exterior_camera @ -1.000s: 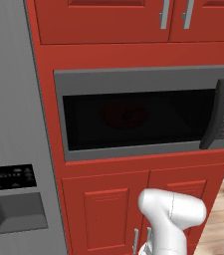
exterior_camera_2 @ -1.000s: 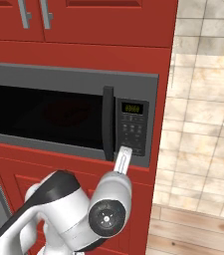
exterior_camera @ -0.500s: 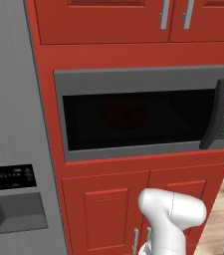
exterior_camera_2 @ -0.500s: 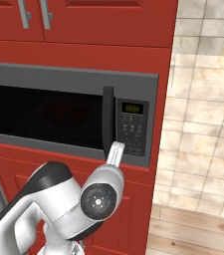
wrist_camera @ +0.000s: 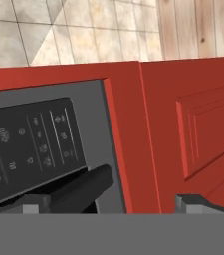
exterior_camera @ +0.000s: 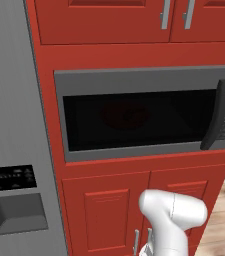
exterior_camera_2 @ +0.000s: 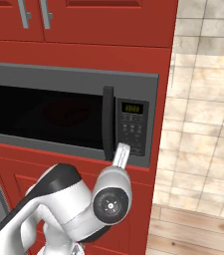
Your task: Remove the orange from the bowl and place it on the small plate. Then place the bowl with only the chicken drumstick in the microwave, close the door, and press the start button to microwave the chicken drumstick.
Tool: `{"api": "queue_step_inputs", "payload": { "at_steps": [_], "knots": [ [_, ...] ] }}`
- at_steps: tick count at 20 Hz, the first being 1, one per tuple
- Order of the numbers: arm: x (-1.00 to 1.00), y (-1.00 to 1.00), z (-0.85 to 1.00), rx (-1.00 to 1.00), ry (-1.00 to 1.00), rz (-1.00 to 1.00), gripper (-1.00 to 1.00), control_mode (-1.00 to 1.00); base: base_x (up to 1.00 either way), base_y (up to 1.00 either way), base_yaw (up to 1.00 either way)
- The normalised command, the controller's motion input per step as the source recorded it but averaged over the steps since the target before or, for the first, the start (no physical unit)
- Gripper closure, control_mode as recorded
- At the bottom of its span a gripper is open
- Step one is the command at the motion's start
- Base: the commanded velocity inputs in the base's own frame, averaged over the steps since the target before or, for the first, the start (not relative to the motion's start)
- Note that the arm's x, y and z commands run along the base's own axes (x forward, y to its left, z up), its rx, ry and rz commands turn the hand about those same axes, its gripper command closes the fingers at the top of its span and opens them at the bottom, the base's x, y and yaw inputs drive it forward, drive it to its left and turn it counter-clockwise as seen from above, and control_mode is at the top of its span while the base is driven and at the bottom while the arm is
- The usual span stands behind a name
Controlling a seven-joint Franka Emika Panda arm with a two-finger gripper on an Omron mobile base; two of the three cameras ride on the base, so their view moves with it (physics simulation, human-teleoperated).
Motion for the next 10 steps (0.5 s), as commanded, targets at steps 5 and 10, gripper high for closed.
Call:
{"api": "queue_step_inputs", "payload": {
  "at_steps": [5,10],
  "knots": [
    [0.02,-0.15,0.0,0.03,0.0,0.01,-1.0,-1.0,0.0,0.0,0.0],
    [0.09,0.0,0.0,0.01,0.01,0.0,-1.0,-1.0,0.0,0.0,0.0]
  ]
}}
